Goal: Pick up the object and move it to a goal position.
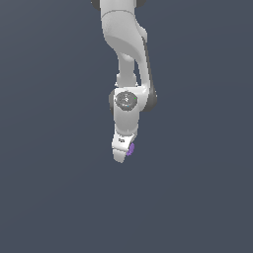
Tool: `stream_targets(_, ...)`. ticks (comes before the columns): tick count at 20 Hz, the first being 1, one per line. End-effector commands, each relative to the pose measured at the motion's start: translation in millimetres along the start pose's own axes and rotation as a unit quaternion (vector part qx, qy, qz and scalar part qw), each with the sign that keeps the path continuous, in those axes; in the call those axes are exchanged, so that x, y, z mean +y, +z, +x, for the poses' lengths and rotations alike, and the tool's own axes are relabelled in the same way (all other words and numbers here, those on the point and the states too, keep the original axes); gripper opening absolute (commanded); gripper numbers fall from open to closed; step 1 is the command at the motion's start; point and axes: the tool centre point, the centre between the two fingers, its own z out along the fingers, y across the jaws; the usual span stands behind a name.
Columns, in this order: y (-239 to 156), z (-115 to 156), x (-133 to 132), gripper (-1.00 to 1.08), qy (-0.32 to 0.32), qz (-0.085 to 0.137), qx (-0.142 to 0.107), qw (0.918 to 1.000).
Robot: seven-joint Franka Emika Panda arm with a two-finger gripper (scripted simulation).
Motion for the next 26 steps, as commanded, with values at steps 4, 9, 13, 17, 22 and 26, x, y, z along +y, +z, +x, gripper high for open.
stream_targets(4,-35,3,-11,-1.0,0.0,-0.001,0.0,1.0)
stream_targets(9,-81,8,-26,-1.0,-0.001,0.0,-0.001,1.0)
stream_targets(13,-123,12,-39,-1.0,-0.001,0.0,-0.001,1.0)
stream_targets(17,-169,16,-53,-1.0,-0.001,0.0,-0.001,1.0)
stream_targets(22,-224,22,-69,-1.0,-0.001,0.0,0.0,1.0)
stream_targets(26,-262,26,-80,-1.0,-0.001,0.0,0.0,1.0)
